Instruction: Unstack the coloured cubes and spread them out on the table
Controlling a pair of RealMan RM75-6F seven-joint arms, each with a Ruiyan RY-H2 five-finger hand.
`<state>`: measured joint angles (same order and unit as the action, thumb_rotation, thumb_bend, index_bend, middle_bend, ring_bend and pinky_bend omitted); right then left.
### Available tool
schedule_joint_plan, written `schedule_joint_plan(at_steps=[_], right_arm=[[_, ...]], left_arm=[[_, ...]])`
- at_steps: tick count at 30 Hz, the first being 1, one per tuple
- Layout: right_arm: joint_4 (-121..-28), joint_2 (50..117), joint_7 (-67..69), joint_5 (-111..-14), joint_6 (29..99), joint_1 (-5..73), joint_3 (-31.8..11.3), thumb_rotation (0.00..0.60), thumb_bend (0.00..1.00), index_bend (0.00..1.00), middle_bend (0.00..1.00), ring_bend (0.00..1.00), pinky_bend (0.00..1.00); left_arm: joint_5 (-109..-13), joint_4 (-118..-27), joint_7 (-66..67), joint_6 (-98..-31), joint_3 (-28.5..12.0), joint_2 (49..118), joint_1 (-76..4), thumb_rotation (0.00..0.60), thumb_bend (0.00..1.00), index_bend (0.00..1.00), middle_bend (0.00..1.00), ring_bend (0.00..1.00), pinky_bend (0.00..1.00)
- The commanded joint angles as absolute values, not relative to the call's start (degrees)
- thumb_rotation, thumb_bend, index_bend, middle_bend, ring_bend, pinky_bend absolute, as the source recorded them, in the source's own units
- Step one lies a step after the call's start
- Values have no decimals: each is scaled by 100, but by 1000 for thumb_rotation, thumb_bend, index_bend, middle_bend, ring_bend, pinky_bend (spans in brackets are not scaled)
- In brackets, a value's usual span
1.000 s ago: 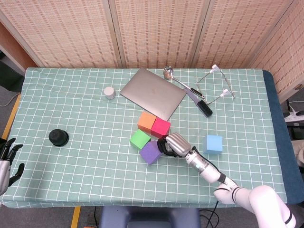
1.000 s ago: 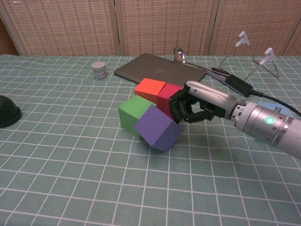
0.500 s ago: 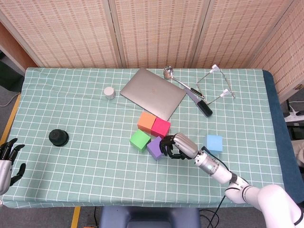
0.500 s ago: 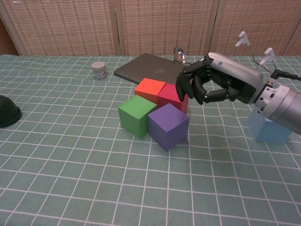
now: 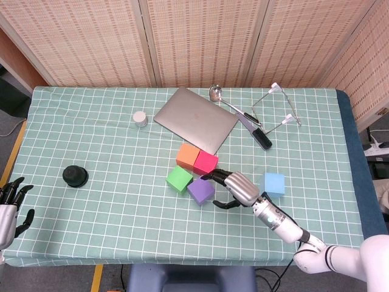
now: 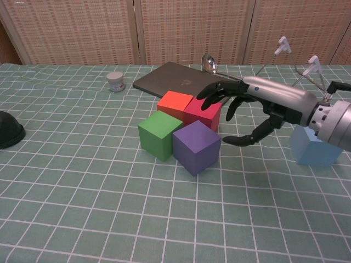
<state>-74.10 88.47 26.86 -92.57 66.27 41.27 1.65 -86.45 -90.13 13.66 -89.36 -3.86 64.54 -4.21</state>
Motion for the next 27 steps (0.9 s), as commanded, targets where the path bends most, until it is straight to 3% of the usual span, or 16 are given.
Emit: schedule_joint_plan(at_steps=[1,6,27], right_arm=[[-7547,8806,2302,-9103,6346,4152,111,600,106,118,154,61,196],[-7520,8968,1916,-8959,6061,4229,-3,600,62,79,111,10,134],[-7585,9411,621,-8332,5368,4359,-326,600,61,108,102,5,135]], left_arm=[[-8635,-9004,1365,-8937,-392,6456,-423,600,392,244,127,162,332],[-8619,-8995,1352,-8949,-401,6455,-418,600,392,244,127,162,332],[-8622,-8990,1344,-8974,-410,6455,-420,600,392,244,128,162,332]])
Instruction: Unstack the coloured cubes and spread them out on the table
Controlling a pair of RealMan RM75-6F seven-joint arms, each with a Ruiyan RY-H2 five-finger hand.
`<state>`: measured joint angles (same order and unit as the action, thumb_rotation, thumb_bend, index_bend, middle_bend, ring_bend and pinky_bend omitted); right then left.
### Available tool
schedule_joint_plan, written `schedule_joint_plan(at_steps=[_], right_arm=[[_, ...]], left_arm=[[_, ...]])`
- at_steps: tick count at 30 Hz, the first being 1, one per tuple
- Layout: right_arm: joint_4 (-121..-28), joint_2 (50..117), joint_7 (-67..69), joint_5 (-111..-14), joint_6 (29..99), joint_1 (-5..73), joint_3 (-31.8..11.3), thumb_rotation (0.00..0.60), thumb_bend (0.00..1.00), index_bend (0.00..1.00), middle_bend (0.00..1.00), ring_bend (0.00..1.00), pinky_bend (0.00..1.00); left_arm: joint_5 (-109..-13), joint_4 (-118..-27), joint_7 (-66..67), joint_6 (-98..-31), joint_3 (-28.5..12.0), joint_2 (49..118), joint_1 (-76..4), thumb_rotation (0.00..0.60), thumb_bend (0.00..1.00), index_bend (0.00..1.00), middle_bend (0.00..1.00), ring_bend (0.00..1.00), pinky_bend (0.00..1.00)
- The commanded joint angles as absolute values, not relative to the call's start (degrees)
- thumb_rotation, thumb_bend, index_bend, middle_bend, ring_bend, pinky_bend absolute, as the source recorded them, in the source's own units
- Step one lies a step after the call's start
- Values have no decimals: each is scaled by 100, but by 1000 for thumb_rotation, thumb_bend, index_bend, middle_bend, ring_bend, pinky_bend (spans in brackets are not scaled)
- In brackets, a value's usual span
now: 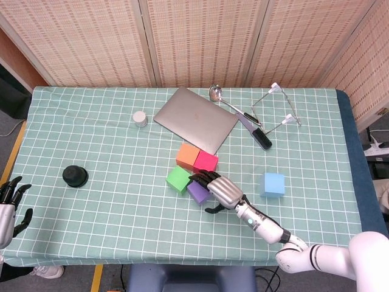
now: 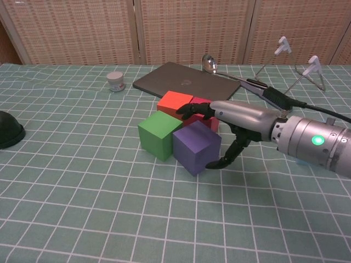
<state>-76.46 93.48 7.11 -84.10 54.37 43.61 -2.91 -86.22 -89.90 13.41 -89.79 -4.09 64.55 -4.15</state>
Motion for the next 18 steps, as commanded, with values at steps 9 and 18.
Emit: schedule_joint_plan(at_steps=[9,18], right_arm=[[-7308,9709,134,-8035,5278,4328,-450,600,61,121,103,19,139],[-7159,9889,-40,-7878,5130,4346,-521,600,60,147,127,63,181]], left_arm=[[-8610,-8989,1356,-8970,-411,6459,-421,600,395,244,127,162,332],[-8621,-8994,1341,-8985,-412,6451,-418,600,392,244,127,162,332]])
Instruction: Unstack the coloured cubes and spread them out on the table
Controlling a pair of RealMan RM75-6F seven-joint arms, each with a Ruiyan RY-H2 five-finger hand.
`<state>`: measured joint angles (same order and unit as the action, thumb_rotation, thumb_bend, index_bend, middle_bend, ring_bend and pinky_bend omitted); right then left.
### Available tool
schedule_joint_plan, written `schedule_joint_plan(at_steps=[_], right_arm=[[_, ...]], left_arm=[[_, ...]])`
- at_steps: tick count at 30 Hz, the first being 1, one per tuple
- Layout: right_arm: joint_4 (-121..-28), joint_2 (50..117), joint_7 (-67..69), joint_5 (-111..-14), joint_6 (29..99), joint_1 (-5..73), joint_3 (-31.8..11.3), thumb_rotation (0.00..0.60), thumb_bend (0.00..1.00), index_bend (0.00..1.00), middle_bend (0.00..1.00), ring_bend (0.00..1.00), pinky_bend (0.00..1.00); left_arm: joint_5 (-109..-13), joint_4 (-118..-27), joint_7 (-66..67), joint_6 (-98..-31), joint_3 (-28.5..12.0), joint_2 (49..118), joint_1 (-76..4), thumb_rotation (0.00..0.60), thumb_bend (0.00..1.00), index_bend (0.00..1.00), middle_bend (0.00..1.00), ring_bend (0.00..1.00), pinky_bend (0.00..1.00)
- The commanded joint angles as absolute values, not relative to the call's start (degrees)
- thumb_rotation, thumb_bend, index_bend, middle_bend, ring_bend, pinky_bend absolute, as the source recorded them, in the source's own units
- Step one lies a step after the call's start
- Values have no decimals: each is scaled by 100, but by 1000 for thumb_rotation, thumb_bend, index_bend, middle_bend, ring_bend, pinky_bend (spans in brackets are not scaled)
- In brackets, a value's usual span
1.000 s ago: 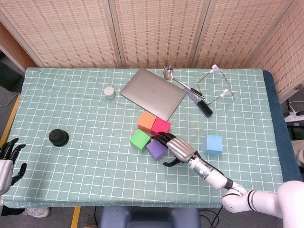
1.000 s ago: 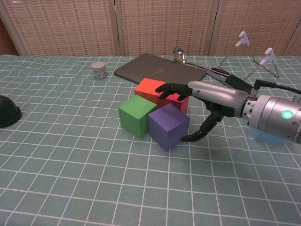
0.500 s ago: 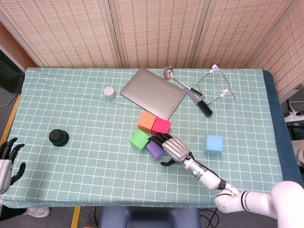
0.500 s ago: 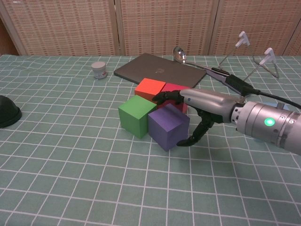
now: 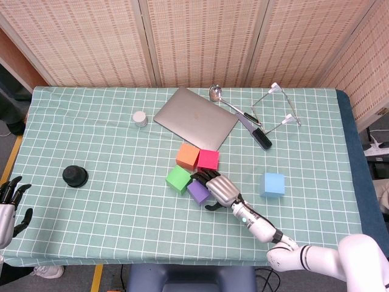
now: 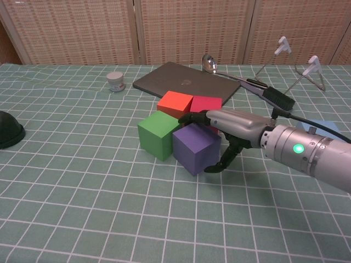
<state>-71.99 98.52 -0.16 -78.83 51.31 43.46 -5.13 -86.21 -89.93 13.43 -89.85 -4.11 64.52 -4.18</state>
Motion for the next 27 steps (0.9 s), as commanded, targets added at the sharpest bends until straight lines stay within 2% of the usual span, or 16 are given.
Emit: schedule_joint_plan(at_steps=[1,4,7,9,12,14,18,27], right_arm=[[-7136,9911,-45,-7877,5126,4343,-522,600,60,156,138,77,196],[-7063,9965,-61,-7901,5172,4326,-527,600,60,223,217,163,279],[-6954,10031,-59,-7945,5263,4295,-532,600,60,363,361,311,417],[-6868,10072,-100,-7961,5313,4274,-534,600,61,501,464,443,549],[-6747,10138,-168,-7983,5441,4221,-546,600,90,620,557,554,663],[-6726,10141,-140,-8022,5561,4165,-549,600,117,660,591,591,703],[-7038,9851,122,-8177,5792,4027,-510,600,132,673,602,601,714],[-8292,8420,400,-8876,6187,3679,12,600,132,673,602,602,714]], left_arm=[[-8620,-8994,1340,-8986,-412,6451,-417,600,392,244,127,162,332],[-8618,-8994,1332,-8988,-413,6448,-416,600,393,244,127,162,332],[-8612,-8991,1326,-8988,-414,6449,-415,600,393,244,127,162,332],[-8609,-8991,1326,-8980,-414,6450,-417,600,394,244,127,162,332],[-8613,-8991,1329,-8973,-410,6451,-421,600,393,244,127,162,332],[-8617,-8990,1332,-8970,-407,6452,-423,600,392,244,127,162,332],[-8599,-8983,1321,-8962,-411,6454,-422,600,391,244,127,162,333],[-8599,-9010,1342,-8971,-417,6451,-425,600,395,244,127,162,332]])
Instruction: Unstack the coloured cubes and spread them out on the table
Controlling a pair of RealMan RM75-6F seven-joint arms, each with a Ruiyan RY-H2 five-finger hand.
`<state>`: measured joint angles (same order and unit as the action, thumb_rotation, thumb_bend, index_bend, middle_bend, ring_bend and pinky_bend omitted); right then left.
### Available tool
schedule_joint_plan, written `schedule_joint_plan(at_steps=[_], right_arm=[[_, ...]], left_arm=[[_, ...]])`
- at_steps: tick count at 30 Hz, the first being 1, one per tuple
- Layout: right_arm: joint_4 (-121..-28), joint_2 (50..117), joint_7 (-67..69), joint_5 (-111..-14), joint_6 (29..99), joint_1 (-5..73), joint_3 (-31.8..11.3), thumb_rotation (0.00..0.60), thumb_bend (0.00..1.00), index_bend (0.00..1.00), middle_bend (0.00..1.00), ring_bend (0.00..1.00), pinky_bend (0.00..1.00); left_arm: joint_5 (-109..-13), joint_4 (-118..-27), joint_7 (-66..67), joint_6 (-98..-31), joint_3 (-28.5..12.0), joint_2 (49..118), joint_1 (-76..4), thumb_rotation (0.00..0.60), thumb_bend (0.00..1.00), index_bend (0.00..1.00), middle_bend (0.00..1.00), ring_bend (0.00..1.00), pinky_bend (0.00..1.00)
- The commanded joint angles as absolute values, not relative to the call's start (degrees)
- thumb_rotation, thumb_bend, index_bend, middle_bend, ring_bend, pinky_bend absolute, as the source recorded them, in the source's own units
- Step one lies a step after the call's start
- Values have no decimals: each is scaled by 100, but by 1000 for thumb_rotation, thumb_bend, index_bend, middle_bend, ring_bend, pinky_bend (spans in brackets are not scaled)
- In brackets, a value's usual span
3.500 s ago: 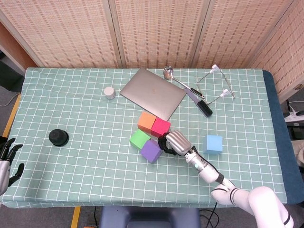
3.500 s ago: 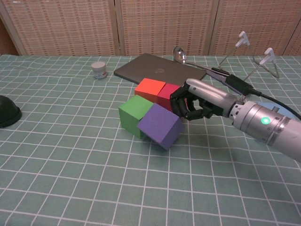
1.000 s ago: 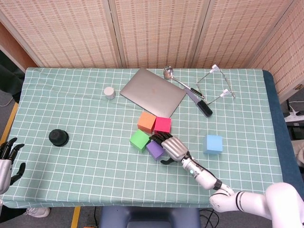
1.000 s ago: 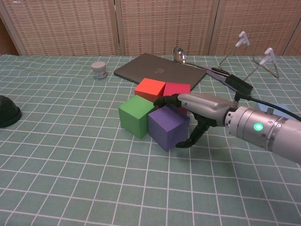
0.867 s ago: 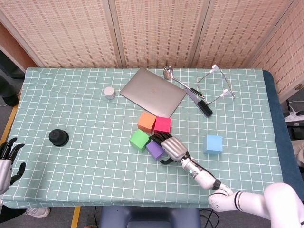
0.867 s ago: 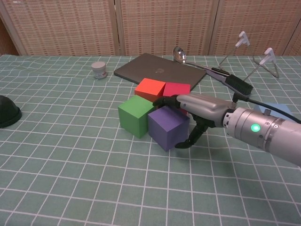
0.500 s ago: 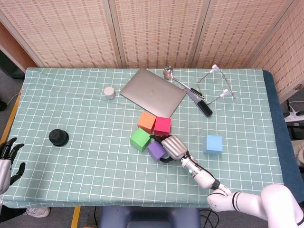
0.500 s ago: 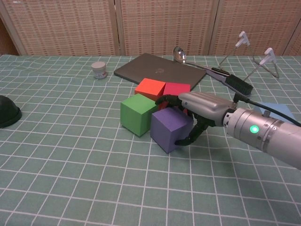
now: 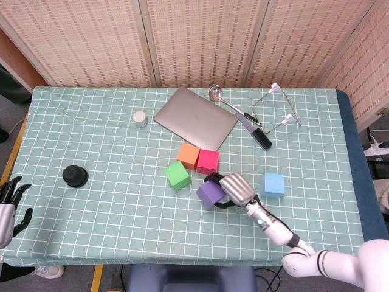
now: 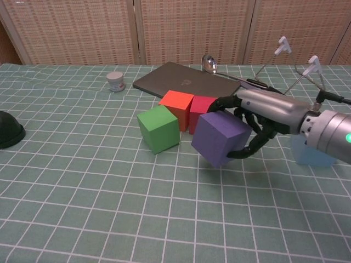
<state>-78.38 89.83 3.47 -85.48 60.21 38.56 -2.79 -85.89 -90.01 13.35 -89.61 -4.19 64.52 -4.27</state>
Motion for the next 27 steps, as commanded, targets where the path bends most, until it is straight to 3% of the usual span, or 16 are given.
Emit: schedule_joint_plan(at_steps=[1,9,12,15,23,27], right_arm=[[-8344,8312,350,-8922,6202,3647,70,600,132,673,602,602,714],[-8586,7812,382,-9199,6007,3526,501,600,133,669,602,602,714],[-8555,7777,551,-9321,5907,3557,591,600,132,619,602,579,708],[-8512,7771,702,-9412,5894,3580,607,600,132,503,541,471,633],[-8574,7631,975,-9600,5922,3606,652,600,111,173,178,75,341],[-8753,7419,1148,-9634,5783,3671,716,600,88,43,95,3,258]], left_arm=[[-8606,-9015,1350,-8974,-415,6452,-425,600,394,244,127,162,332],[-8606,-9026,1408,-8947,-407,6472,-440,600,391,244,127,162,332],[-8595,-9024,1406,-8944,-407,6470,-437,600,393,244,127,162,332],[-8589,-9021,1403,-8947,-410,6468,-435,600,394,244,128,162,333],[-8590,-9025,1395,-8964,-415,6462,-430,600,392,244,127,162,332],[-8600,-9024,1403,-8963,-412,6467,-434,600,392,244,128,162,332]])
